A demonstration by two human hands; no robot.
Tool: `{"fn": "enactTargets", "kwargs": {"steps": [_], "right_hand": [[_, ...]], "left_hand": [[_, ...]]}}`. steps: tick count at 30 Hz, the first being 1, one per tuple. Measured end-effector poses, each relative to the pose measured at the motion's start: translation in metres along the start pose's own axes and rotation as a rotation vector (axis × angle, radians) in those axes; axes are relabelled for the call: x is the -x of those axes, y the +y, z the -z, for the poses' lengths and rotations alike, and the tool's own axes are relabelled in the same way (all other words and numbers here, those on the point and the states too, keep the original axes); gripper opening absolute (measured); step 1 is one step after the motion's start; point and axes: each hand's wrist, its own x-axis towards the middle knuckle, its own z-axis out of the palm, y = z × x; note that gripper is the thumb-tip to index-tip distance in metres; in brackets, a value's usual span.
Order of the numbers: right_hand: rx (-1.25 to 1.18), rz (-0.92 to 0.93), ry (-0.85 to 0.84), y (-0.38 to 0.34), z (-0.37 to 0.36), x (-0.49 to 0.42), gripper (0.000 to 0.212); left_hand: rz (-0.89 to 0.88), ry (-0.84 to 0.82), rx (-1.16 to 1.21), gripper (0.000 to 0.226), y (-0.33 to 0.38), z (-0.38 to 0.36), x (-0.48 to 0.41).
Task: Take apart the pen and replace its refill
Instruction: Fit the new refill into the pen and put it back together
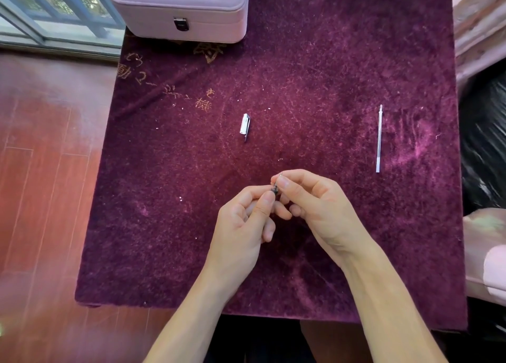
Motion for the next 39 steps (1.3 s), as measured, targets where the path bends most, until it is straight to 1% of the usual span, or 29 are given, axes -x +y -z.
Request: {"fn": "enactTargets", "kwargs": {"steps": [4, 8, 12, 16, 19, 25, 27, 29, 32, 35, 39], "right_hand": [[-0.022, 0.002, 0.011, 0.003, 0.003, 0.000, 0.021], [0.003, 0.018, -0.012, 0.003, 0.006, 0.001, 0.023], [-0.043, 0.017, -0.018, 0.004, 0.008, 0.001, 0.020], [-0.106, 0.026, -0.020, 0.005, 0.007, -0.001, 0.017], [-0.102, 0.051, 0.007, 0.006, 0.007, -0.003, 0.016], [-0.061, 0.096, 0.028, 0.003, 0.003, -0.008, 0.015], [-0.012, 0.086, 0.017, 0.000, 0.004, -0.012, 0.014], [0.068, 0.066, -0.009, -0.005, 0.005, -0.016, 0.014], [0.116, 0.023, -0.018, -0.012, 0.003, -0.024, 0.025], [0.221, 0.040, 0.083, -0.017, -0.003, -0.039, 0.024], [0.438, 0.097, 0.180, -0.024, -0.018, -0.069, 0.020]], "left_hand": [[0.004, -0.008, -0.008, 0.023, -0.002, -0.001, -0.002], [0.005, -0.013, -0.027, 0.024, -0.001, -0.002, -0.003], [0.016, -0.044, -0.032, 0.027, 0.002, -0.002, -0.005], [0.051, -0.080, 0.048, 0.031, 0.004, -0.004, -0.006], [0.045, -0.046, 0.075, 0.028, 0.003, -0.007, -0.007], [-0.051, 0.089, 0.057, 0.018, -0.002, -0.011, -0.008], [-0.054, 0.114, 0.036, 0.017, -0.003, -0.010, -0.008], [-0.010, 0.131, 0.036, 0.018, -0.004, -0.005, -0.009], [0.076, 0.145, 0.092, 0.020, -0.005, 0.009, -0.010], [0.126, 0.145, 0.144, 0.026, -0.004, 0.023, -0.011], [0.129, 0.152, 0.160, 0.026, -0.004, 0.036, -0.010]]}}
